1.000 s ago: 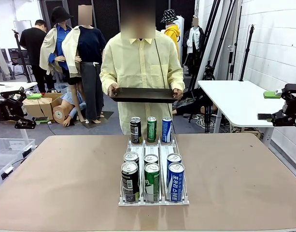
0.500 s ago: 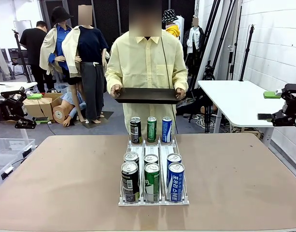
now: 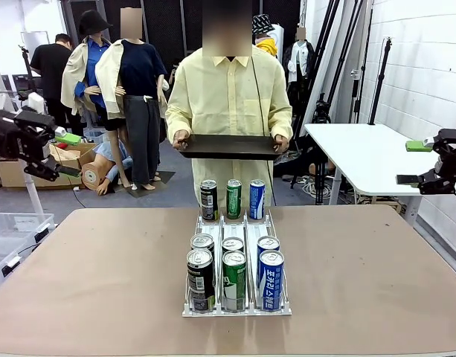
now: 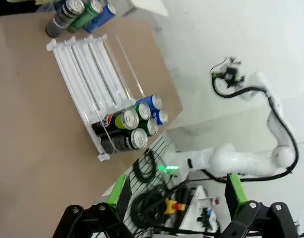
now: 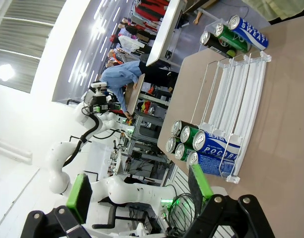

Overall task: Retrieve and hand over the desired beverage to the person.
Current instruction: Pick up a can of the same type that the person held from the Automatic Can Dispenser.

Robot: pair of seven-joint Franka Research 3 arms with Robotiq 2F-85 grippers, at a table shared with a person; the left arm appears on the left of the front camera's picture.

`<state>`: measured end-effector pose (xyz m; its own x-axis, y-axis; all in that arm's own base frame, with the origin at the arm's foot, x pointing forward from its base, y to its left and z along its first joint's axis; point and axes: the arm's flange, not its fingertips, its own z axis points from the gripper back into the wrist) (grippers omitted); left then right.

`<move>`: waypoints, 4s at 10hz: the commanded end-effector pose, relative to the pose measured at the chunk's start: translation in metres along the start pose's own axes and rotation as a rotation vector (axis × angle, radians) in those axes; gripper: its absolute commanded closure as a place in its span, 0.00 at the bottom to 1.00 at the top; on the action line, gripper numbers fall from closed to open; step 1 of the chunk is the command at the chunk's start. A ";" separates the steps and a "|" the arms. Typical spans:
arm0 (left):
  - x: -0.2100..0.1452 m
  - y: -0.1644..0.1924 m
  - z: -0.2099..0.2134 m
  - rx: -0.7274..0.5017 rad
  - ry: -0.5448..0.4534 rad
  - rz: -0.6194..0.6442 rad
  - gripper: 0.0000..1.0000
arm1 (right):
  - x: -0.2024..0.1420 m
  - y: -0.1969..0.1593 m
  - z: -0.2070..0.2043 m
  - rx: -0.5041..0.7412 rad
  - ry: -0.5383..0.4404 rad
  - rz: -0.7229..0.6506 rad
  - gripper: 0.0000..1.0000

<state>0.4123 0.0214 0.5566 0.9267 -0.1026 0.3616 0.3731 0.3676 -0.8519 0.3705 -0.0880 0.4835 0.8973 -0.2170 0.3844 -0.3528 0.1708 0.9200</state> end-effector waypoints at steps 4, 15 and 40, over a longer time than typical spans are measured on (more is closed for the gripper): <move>-0.006 -0.087 -0.086 0.367 0.168 -0.163 0.00 | 0.000 0.001 0.001 0.009 0.001 -0.008 0.00; -0.008 -0.103 -0.302 0.858 0.367 -0.234 0.00 | 0.000 0.001 0.001 0.009 0.001 -0.008 0.00; -0.046 -0.109 -0.385 1.052 0.526 -0.245 0.00 | 0.000 0.001 0.001 0.009 0.001 -0.008 0.00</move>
<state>0.3431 -0.3585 0.4862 0.8215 -0.5640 0.0844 0.5663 0.8242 -0.0044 0.3703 -0.0886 0.4834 0.8973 -0.2176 0.3840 -0.3520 0.1719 0.9201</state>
